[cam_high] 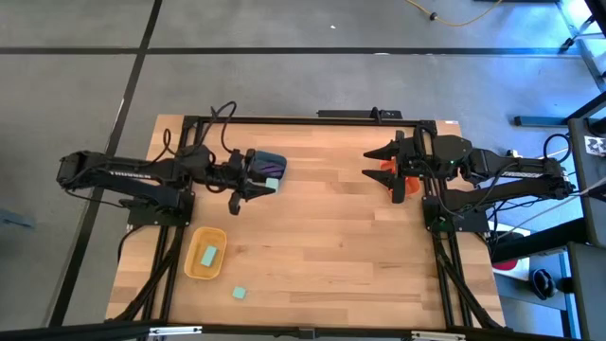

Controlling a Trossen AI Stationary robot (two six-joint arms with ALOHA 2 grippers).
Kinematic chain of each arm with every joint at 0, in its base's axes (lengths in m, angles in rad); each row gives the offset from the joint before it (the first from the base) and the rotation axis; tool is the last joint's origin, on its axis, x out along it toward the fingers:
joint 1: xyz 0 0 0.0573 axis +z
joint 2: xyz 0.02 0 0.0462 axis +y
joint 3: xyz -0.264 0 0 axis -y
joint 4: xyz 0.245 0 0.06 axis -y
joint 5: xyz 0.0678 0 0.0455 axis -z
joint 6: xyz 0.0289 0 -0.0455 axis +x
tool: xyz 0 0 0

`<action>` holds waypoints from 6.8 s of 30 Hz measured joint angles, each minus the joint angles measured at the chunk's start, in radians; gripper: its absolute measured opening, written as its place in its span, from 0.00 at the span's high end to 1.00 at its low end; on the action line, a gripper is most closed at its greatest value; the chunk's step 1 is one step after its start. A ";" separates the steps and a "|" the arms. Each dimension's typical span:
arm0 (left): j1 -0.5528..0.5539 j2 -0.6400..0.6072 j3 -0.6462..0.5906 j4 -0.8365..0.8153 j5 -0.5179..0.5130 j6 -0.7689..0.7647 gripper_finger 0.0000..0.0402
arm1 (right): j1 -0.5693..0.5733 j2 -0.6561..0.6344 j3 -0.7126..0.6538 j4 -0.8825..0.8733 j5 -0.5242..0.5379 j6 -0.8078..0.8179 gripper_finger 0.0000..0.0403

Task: Sort & place blocks by color
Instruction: Put the right blue block into the yellow bin, then put the blue block into the yellow bin

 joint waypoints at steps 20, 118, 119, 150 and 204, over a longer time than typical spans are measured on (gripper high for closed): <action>-0.125 0.106 0.307 -0.504 -0.003 0.107 0.69 | 0.000 0.000 0.000 0.000 0.000 0.000 0.38; -0.729 0.365 0.122 -1.282 -0.242 -0.372 0.55 | 0.000 0.000 0.000 0.000 0.001 -0.008 0.38; -0.724 0.365 0.122 -1.282 -0.235 -0.372 0.54 | 0.000 0.000 0.000 0.000 0.001 -0.008 0.38; -0.411 0.025 0.350 -0.738 -0.574 -0.167 0.44 | 0.000 0.000 0.001 0.001 0.001 -0.008 0.38; -0.586 0.446 0.615 -1.057 -0.261 -0.005 0.46 | 0.000 0.000 0.001 0.000 -0.132 0.142 0.38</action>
